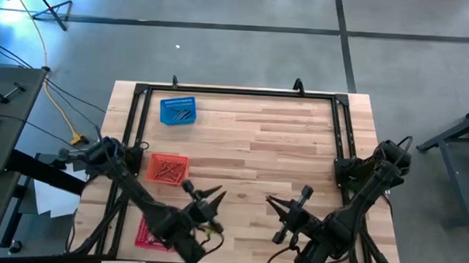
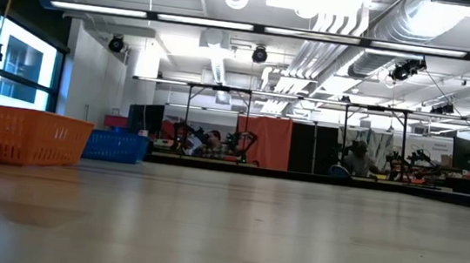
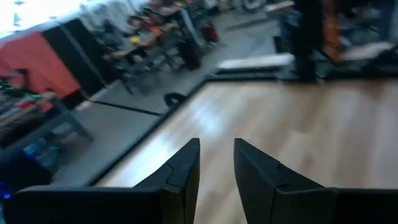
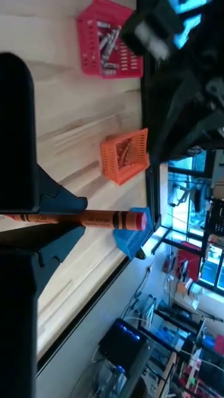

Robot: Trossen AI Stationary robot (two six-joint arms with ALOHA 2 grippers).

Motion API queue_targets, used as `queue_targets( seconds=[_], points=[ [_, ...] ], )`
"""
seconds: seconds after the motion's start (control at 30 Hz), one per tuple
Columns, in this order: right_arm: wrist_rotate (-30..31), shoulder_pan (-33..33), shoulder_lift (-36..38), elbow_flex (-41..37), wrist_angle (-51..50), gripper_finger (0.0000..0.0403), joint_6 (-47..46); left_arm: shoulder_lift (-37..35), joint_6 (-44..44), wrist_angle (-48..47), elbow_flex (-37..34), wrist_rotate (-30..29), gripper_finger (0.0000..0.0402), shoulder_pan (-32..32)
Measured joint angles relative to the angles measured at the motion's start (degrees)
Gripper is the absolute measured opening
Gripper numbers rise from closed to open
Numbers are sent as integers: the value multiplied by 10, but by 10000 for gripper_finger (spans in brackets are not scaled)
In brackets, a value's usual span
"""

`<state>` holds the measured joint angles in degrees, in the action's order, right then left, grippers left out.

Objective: Sort crayons
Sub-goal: Put the orange crayon into the orange bin

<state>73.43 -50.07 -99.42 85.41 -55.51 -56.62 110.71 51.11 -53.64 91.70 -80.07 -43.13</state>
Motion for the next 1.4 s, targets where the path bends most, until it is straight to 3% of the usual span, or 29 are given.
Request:
queue_targets(
  seconds=[0.23,0.5,0.57,0.83,1.2,1.4],
  points=[
    [0,2,0,0,1,1,14,0,-139,114,0,0,94,52],
    [-5,-5,0,0,-14,0,15,0,-379,290,0,188,110,83],
    [-10,-6,0,0,-20,0,14,0,-422,324,0,212,112,84],
    [-37,-6,0,0,-36,0,11,0,-634,443,0,209,104,86],
    [-38,-11,0,0,-42,5,12,0,-648,537,0,215,98,98],
    [-36,-11,0,0,-42,6,12,0,-629,541,0,284,108,99]
  ],
)
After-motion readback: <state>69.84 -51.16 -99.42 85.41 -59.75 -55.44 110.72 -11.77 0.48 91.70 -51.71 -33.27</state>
